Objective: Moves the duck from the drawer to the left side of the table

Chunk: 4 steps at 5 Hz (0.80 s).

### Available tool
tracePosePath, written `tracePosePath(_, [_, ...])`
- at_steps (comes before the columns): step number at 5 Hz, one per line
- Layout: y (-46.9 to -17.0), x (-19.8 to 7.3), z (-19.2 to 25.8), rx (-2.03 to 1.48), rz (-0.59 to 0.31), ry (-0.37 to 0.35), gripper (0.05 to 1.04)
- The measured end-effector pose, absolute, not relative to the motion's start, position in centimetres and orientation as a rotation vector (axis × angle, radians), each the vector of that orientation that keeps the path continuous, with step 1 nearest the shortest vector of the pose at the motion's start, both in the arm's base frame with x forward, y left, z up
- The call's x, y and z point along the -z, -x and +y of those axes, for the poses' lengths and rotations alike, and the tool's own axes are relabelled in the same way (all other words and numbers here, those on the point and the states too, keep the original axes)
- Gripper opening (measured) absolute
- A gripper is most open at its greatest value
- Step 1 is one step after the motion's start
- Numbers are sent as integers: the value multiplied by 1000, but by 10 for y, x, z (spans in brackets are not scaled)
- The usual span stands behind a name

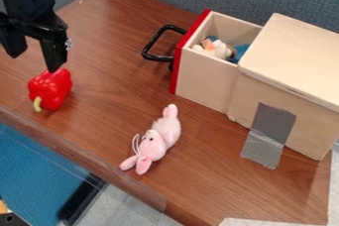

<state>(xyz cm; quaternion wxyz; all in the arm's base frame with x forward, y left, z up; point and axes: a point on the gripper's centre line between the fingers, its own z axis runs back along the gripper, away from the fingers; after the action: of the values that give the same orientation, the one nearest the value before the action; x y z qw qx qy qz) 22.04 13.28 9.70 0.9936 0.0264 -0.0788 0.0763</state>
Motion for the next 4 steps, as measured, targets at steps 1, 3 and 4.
tracePosePath(1, [-219,-91,131,-156,-134,-42,1001])
tracePosePath(3, [-275,-119,69,-87,-188,-6,1001])
tracePosePath(4, [-310,-136,31,-32,-243,18,1001])
